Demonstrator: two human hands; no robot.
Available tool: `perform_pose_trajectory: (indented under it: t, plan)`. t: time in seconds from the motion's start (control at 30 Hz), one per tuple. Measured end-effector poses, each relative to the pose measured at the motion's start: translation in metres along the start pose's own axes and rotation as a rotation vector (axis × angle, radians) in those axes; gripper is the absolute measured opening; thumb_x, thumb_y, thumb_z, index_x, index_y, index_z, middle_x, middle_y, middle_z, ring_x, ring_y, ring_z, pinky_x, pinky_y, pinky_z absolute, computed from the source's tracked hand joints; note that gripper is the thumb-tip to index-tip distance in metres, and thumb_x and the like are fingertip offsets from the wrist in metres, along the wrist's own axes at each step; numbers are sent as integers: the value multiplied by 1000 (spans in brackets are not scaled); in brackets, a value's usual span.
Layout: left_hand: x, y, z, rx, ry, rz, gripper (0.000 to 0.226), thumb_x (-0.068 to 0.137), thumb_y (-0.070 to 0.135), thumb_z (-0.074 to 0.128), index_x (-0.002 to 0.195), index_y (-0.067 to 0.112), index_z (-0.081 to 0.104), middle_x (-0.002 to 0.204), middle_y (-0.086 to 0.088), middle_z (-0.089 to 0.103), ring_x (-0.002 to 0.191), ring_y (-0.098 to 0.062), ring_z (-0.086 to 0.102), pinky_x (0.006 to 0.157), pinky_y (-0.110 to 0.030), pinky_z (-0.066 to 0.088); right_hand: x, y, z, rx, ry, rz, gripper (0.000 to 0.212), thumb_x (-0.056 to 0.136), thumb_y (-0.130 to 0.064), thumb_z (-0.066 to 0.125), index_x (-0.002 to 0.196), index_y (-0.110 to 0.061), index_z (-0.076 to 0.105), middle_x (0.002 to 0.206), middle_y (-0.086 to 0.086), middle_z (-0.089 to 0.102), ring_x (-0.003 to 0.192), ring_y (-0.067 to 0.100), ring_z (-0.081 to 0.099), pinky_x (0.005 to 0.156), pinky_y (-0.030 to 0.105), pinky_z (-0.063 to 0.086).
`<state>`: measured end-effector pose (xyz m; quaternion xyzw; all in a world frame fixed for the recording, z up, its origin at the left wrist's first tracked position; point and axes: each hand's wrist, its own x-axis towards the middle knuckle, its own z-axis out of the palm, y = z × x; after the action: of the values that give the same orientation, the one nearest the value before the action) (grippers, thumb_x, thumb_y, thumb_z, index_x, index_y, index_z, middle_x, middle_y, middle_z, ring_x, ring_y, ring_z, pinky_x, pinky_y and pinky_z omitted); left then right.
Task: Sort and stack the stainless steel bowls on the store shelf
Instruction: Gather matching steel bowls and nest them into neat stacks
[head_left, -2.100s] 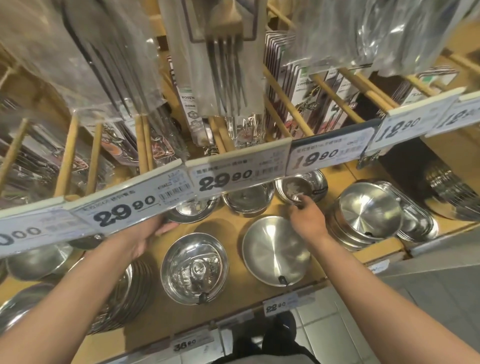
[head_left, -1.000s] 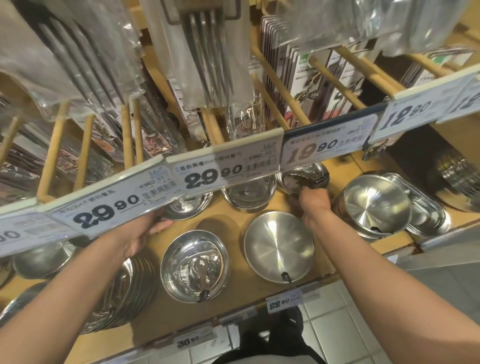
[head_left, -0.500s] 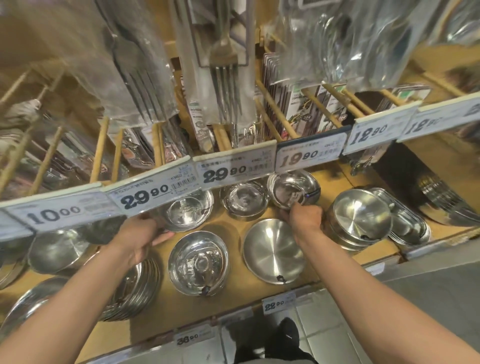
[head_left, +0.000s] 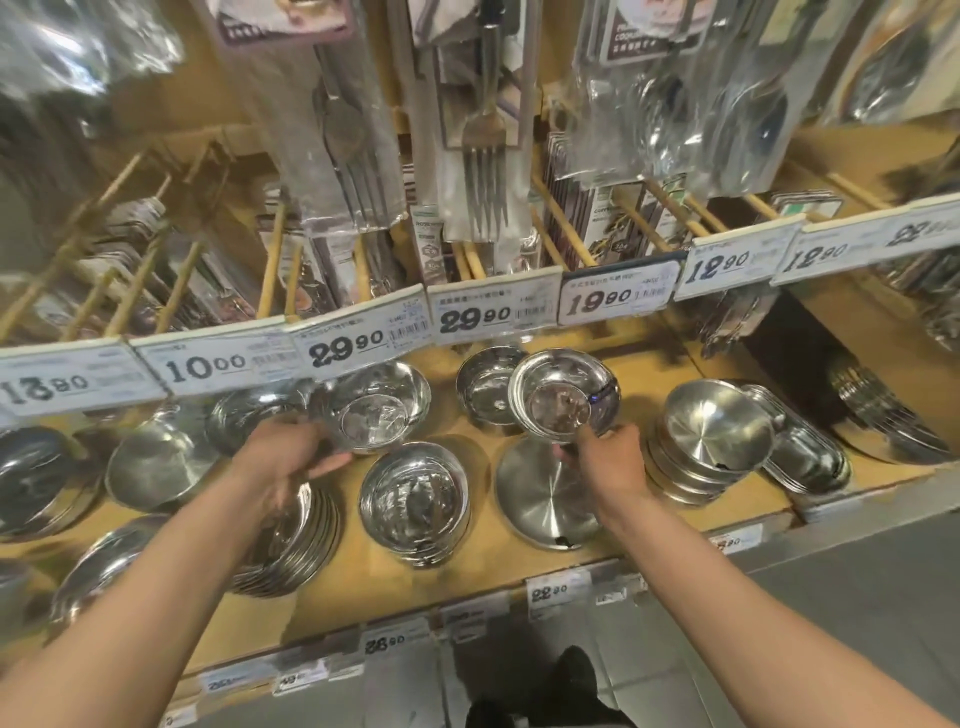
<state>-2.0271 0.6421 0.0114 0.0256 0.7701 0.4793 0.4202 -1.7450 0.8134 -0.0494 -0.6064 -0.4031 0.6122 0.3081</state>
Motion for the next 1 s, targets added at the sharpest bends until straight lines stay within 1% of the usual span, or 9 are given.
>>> perform_pose_trajectory:
  t: [0.07, 0.13, 0.23, 0.33, 0.5, 0.67, 0.73, 0.83, 1.0]
  plan:
    - [-5, 1, -6, -8, -6, -34, 11, 99, 3, 57, 109, -1, 59, 89, -27, 69, 76, -31, 74, 62, -36, 63, -11, -1, -8, -101, -33, -12, 31, 96, -11, 64, 120, -11, 44, 110, 14, 67, 82, 26, 75, 71, 38, 62]
    - [-10, 3, -12, 5, 15, -48, 12, 100, 9, 57, 106, -1, 59, 73, -25, 74, 76, -31, 74, 53, -30, 60, -23, -4, -15, -98, -82, -7, 34, 97, -14, 65, 123, -13, 44, 109, 13, 68, 72, 20, 76, 57, 27, 60]
    - [-18, 4, -17, 13, 17, -27, 19, 101, 13, 57, 107, -5, 57, 66, -20, 74, 87, -32, 71, 59, -29, 59, -35, -10, -24, 9, -157, 10, 37, 97, -10, 66, 128, -12, 45, 114, 15, 68, 72, 20, 77, 58, 23, 60]
    - [-36, 3, -19, -41, -14, 1, 14, 101, 6, 54, 105, -7, 57, 66, -20, 74, 72, -29, 73, 64, -31, 61, -45, -17, -33, 67, -242, 16, 37, 95, -5, 65, 126, -14, 47, 111, 15, 72, 79, 26, 78, 65, 26, 63]
    - [-83, -6, -18, -110, -21, 43, 9, 97, -4, 55, 105, -7, 57, 84, -26, 70, 63, -25, 71, 45, -24, 58, -60, -28, -43, 54, -404, 11, 39, 94, -3, 65, 125, -18, 48, 88, 9, 80, 84, 29, 78, 82, 42, 63]
    - [-126, -27, -20, -238, 57, 90, 13, 96, -8, 54, 107, -3, 57, 109, -23, 68, 94, -34, 70, 59, -28, 64, -68, -38, -48, -23, -509, -5, 42, 93, 2, 63, 128, -19, 51, 98, 17, 78, 87, 34, 77, 89, 46, 60]
    - [-145, -36, -25, -264, 81, 106, 13, 95, -8, 55, 106, -2, 59, 99, -19, 74, 89, -29, 74, 59, -27, 63, -71, -42, -52, -41, -564, 5, 42, 93, 3, 63, 127, -19, 53, 106, 20, 75, 89, 33, 77, 86, 45, 61]
    - [-174, -48, -31, -265, 143, 116, 11, 94, -8, 56, 97, 2, 60, 80, -14, 77, 68, -21, 75, 53, -24, 60, -76, -45, -53, -60, -628, 26, 35, 93, 2, 63, 121, -19, 58, 101, 20, 77, 85, 31, 77, 67, 33, 64]
    - [-212, -78, -46, -321, 252, 85, 11, 92, -9, 57, 97, 0, 58, 92, -20, 75, 78, -26, 74, 55, -26, 61, -91, -38, -43, -85, -716, 19, 30, 90, 3, 66, 115, -14, 62, 91, 13, 79, 83, 29, 78, 61, 29, 62]
